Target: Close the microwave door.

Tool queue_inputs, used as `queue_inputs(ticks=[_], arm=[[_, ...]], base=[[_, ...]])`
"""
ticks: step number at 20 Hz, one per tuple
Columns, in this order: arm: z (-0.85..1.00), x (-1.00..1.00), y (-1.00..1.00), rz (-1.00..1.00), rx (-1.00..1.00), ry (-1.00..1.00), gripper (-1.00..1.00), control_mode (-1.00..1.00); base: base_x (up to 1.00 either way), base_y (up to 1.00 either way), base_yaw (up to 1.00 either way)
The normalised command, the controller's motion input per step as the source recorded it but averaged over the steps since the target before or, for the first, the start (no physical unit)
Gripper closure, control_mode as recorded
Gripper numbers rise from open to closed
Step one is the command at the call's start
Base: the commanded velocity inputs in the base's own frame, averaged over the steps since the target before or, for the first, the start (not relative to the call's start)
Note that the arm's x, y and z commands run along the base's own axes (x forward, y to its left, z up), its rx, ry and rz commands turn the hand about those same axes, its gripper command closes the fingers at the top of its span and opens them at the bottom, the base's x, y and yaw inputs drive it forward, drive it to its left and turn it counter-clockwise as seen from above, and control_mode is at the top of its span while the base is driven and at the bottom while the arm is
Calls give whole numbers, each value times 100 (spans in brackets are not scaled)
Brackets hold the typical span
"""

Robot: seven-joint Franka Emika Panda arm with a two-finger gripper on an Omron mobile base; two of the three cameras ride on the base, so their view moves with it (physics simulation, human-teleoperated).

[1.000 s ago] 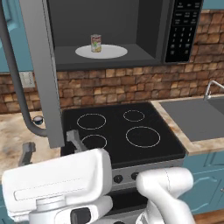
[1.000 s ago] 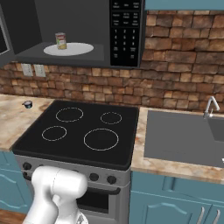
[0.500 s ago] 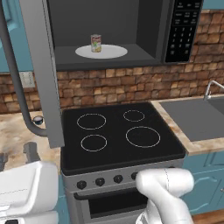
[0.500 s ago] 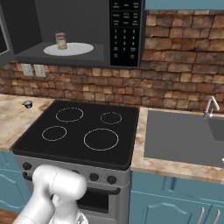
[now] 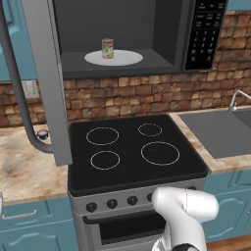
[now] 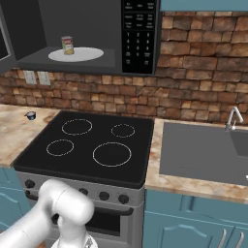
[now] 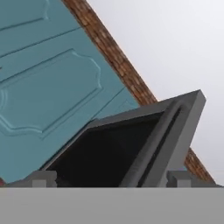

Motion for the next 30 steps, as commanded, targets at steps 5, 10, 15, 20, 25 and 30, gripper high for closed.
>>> queue_inputs(ticks=[5, 10, 15, 20, 25, 30], arm=[[0, 77, 4, -28, -1, 0, -100, -100], [11, 59, 1, -35, 8, -6, -100, -100], [57, 9, -12, -25, 26, -37, -100, -100], [56, 0, -56, -17, 29, -50, -100, -100], [40, 2, -73, -10, 10, -46, -100, -100], [4, 2, -97, -3, 2, 13, -100, -100]], base=[[0, 0, 0], [0, 0, 0], [0, 0, 0], [0, 0, 0], [0, 0, 0], [0, 0, 0]])
